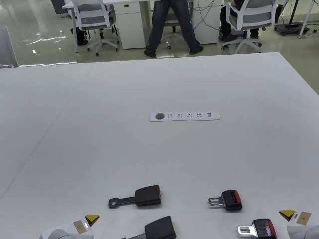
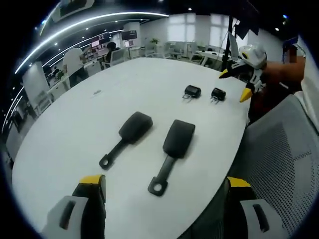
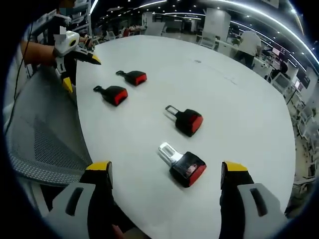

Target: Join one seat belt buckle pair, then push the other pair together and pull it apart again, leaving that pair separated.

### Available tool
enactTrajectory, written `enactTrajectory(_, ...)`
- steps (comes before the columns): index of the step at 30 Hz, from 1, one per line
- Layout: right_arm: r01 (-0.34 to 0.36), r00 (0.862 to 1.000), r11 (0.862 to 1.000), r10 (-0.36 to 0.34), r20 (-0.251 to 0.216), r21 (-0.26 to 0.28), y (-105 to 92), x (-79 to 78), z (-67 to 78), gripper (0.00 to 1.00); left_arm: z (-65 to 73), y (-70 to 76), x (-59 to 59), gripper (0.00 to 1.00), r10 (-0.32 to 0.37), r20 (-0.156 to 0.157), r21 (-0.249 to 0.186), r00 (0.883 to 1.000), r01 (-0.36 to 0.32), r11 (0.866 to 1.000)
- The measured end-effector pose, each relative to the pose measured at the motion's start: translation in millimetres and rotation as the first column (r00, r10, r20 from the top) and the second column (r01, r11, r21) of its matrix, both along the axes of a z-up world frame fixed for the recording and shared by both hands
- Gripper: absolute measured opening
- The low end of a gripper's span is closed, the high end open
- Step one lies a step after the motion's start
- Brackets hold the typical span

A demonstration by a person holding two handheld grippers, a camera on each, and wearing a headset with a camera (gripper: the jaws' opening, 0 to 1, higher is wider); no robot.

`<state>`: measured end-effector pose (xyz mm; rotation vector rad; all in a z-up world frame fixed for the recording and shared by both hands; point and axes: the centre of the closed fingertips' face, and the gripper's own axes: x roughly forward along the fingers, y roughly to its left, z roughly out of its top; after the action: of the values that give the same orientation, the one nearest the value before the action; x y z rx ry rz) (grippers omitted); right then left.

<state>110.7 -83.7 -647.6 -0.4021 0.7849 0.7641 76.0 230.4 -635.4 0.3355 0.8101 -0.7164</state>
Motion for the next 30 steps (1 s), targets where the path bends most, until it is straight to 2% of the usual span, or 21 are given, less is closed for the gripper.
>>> enactTrajectory(10, -0.005, 1.0, 1.0, 0.005, -0.004, 0.0, 1.4, -3.9, 0.4, 0.88, -1.2, -3.1, -1.2, 1.0, -0.016, -0.002, 0.004, 1.0, 0.016, 1.0)
enactTrajectory(15, 0.017, 1.0, 0.999, -0.016, -0.023, 0.03, 4.5, -5.5, 1.1, 0.88, 1.3, -11.3, -2.9, 1.0, -0.03, 0.003, -0.022, 1.0, 0.03, 0.999)
enactTrajectory(26, 0.02, 1.0, 1.0, -0.02, -0.017, 0.02, 1.8, -5.9, 1.9, 0.89, 1.7, -4.2, -1.0, 1.0, -0.004, 0.01, -0.019, 1.0, 0.004, 1.0)
enactTrajectory(30, 0.022, 1.0, 1.0, -0.022, -0.006, 0.016, 1.7, -6.6, 3.7, 0.94, 0.2, -1.7, -1.6, 1.0, -0.001, 0.008, -0.015, 1.0, 0.001, 1.0)
